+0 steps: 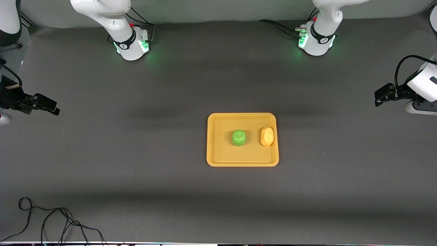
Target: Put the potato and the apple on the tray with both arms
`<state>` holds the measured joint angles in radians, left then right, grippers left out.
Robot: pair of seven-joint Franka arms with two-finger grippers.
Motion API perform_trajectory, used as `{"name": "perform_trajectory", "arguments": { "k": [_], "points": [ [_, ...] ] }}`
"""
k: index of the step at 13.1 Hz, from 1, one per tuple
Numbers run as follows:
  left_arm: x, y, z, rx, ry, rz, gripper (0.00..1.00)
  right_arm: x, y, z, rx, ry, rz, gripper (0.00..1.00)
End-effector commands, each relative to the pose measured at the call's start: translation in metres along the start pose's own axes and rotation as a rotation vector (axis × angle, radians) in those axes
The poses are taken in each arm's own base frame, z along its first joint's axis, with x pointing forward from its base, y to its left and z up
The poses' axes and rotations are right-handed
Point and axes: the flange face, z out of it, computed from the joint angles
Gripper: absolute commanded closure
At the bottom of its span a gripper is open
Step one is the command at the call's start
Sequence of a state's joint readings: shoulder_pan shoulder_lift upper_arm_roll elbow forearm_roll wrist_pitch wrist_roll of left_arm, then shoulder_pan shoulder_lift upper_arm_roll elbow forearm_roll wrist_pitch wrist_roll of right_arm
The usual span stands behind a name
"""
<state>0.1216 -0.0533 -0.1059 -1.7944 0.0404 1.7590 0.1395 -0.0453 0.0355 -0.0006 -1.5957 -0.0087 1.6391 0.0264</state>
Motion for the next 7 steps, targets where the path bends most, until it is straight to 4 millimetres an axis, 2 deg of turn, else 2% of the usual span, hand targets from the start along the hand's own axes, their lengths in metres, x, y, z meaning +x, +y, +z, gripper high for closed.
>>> {"name": "perform_trajectory", "arguments": {
  "k": [1, 5, 7],
  "points": [
    [-0.0022, 0.0018, -0.0035, -0.008, -0.011, 0.016, 0.0, -0.0078, 0.003, -0.006, 0.016, 0.015, -0.045, 0.0],
    [0.0018, 0.0073, 0.0043, -0.01, -0.017, 0.026, 0.0, -0.0088, 0.0003, -0.0059, 0.018, 0.007, -0.04, 0.0],
    [0.0049, 0.0034, 0.0048, -0.009, -0.007, 0.021, 0.0, -0.009, 0.0001, -0.0058, 0.019, 0.006, -0.045, 0.0]
  ]
}}
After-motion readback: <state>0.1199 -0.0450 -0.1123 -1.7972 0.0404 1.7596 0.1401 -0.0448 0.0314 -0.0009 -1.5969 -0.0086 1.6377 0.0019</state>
